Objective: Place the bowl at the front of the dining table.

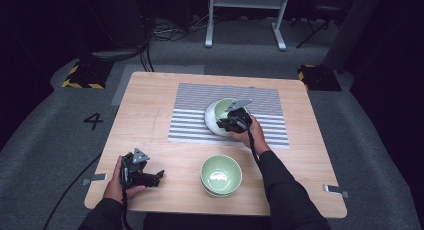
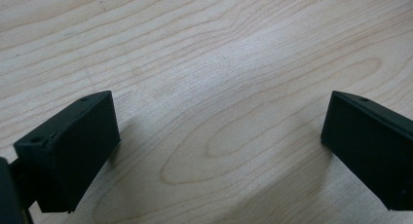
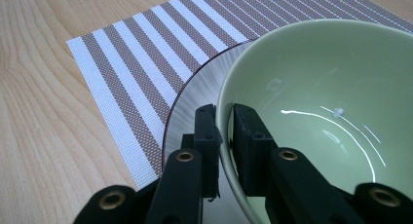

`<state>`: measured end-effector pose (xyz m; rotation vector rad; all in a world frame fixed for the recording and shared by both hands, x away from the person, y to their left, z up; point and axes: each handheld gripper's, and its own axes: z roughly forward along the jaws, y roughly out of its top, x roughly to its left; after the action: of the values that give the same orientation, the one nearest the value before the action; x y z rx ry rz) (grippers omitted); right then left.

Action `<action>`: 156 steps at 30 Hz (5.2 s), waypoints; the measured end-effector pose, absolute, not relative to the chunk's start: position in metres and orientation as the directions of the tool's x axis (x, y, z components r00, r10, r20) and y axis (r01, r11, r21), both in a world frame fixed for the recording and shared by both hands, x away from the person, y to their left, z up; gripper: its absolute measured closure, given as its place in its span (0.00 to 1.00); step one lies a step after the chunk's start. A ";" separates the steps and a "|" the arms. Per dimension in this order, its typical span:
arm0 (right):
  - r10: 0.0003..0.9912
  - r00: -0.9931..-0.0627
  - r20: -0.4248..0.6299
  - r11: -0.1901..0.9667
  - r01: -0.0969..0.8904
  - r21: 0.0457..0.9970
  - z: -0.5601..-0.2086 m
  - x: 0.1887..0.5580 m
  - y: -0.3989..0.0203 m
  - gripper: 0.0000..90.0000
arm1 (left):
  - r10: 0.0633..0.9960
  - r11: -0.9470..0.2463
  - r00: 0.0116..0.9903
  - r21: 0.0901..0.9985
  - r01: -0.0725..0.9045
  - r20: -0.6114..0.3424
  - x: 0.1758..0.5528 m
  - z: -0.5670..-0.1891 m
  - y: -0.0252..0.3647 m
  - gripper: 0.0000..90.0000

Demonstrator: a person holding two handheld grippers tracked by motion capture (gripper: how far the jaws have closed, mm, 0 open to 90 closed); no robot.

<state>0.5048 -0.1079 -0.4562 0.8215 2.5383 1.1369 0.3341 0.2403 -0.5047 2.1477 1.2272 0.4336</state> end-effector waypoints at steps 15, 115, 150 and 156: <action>0.591 -0.805 0.059 0.507 0.427 0.749 -0.456 0.506 -0.114 0.86 | 0.857 -0.377 0.515 0.656 0.654 -0.020 0.334 -0.505 0.240 0.00; 0.599 -0.795 -0.097 0.605 0.370 0.705 -0.422 0.461 -0.130 0.25 | 0.858 -0.376 0.514 0.656 0.655 -0.021 0.334 -0.505 0.240 0.00; 0.570 -0.807 -0.155 0.641 0.319 0.698 -0.412 0.426 -0.158 0.24 | 0.858 -0.374 0.512 0.657 0.655 -0.021 0.334 -0.505 0.240 0.00; 0.560 -0.813 -0.161 0.651 0.311 0.692 -0.412 0.421 -0.159 0.23 | 0.858 -0.375 0.513 0.656 0.655 -0.022 0.334 -0.505 0.240 0.00</action>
<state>0.4211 -0.1593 -0.4117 0.6903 2.5093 0.9547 0.3339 0.2402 -0.5047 2.1471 1.2295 0.4333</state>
